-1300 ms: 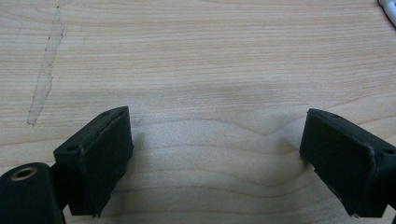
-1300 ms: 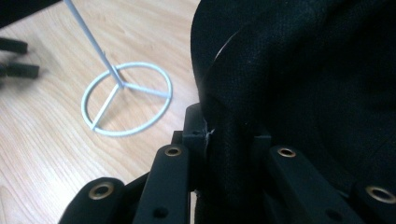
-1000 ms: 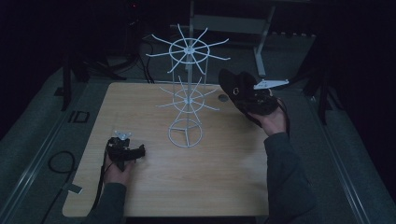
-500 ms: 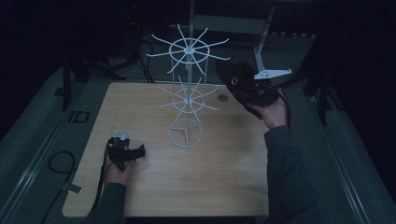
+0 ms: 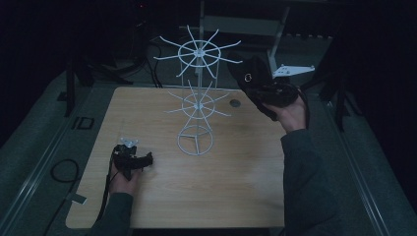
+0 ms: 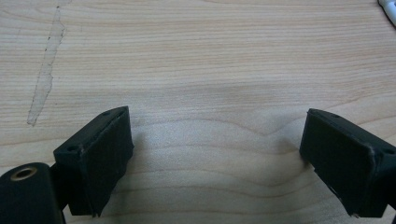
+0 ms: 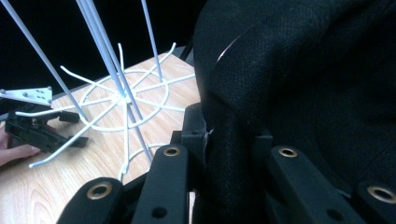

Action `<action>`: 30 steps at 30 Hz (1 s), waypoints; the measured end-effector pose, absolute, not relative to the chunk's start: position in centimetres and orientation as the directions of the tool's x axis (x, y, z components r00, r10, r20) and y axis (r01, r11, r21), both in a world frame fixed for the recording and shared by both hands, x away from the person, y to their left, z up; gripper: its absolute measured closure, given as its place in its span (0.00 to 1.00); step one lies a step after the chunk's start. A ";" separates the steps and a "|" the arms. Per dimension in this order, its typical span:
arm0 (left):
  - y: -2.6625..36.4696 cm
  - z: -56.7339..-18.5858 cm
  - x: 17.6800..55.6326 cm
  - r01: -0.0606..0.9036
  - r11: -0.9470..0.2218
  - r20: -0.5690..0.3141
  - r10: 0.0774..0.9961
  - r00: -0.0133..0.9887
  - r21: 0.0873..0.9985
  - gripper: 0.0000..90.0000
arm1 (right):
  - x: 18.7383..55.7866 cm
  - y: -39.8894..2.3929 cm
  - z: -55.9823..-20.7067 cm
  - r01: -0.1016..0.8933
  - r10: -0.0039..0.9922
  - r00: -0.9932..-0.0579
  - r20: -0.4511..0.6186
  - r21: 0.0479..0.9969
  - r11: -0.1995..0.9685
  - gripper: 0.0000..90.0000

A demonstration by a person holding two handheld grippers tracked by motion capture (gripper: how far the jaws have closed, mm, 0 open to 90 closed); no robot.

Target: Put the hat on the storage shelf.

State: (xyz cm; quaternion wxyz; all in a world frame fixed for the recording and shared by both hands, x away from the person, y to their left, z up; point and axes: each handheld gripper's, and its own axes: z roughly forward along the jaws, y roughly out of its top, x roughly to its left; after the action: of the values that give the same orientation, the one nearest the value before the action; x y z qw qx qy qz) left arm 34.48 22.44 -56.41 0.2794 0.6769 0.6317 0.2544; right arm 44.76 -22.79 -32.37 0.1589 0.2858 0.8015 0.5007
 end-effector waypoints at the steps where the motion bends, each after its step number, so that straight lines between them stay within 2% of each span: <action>1: 22.4 -56.4 34.5 0.713 -0.046 -0.009 0.997 0.072 0.700 0.11 | 44.7 -22.8 -32.3 0.298 0.616 -0.787 0.033 0.894 0.334 0.85; 30: 22.4 -56.4 34.5 0.715 -0.046 -0.010 0.997 0.073 0.698 0.11 | 44.2 -23.7 -29.2 0.257 0.569 -0.819 0.071 0.932 0.254 0.84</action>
State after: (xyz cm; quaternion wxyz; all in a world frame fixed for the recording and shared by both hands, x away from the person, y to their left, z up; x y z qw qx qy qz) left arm 34.47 22.44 -56.40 0.2790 0.6774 0.6319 0.2532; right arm 44.18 -23.71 -29.18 0.1418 0.2652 0.7791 0.5500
